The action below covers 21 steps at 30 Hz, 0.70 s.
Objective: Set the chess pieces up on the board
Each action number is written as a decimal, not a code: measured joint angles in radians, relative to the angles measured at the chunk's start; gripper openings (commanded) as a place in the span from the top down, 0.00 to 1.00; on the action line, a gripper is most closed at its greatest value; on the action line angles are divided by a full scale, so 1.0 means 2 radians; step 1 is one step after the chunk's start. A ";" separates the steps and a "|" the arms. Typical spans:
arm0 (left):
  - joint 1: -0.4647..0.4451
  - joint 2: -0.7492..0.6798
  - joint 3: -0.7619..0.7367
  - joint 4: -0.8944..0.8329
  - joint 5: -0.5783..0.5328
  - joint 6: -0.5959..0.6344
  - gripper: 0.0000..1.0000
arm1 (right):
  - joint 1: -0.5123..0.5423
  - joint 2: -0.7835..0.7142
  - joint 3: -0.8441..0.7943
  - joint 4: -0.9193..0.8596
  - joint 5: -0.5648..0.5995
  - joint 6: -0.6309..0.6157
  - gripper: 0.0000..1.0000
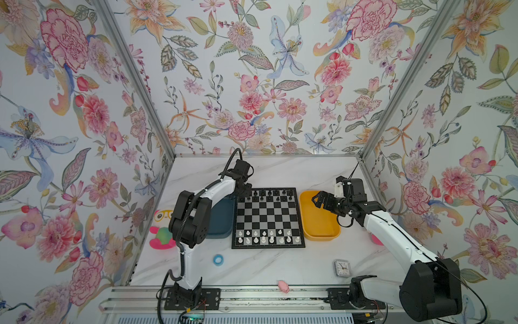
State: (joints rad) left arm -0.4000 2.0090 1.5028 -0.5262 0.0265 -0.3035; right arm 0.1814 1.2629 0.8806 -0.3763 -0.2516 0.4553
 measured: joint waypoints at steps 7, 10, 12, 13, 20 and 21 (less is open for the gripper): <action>0.004 0.000 -0.004 0.007 0.000 0.000 0.95 | 0.000 0.000 0.000 0.000 -0.002 0.000 0.03; 0.006 0.001 -0.005 0.007 0.000 0.000 0.95 | 0.000 0.000 0.000 0.000 -0.002 0.000 0.03; 0.008 0.001 -0.005 0.008 0.000 0.000 0.95 | 0.000 0.000 0.000 0.000 -0.002 0.000 0.03; 0.009 0.001 -0.005 0.009 0.000 0.000 0.95 | 0.000 0.000 0.000 0.000 -0.002 0.000 0.03; 0.012 0.008 -0.005 0.017 0.000 0.000 0.94 | 0.000 0.000 0.000 0.000 -0.002 0.000 0.03; 0.012 0.009 -0.005 0.017 0.000 0.000 0.95 | 0.000 0.000 0.000 0.000 -0.002 0.000 0.03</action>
State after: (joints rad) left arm -0.3767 2.0262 1.4925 -0.4927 0.0269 -0.3035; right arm 0.1814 1.2629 0.8806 -0.3763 -0.2546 0.4557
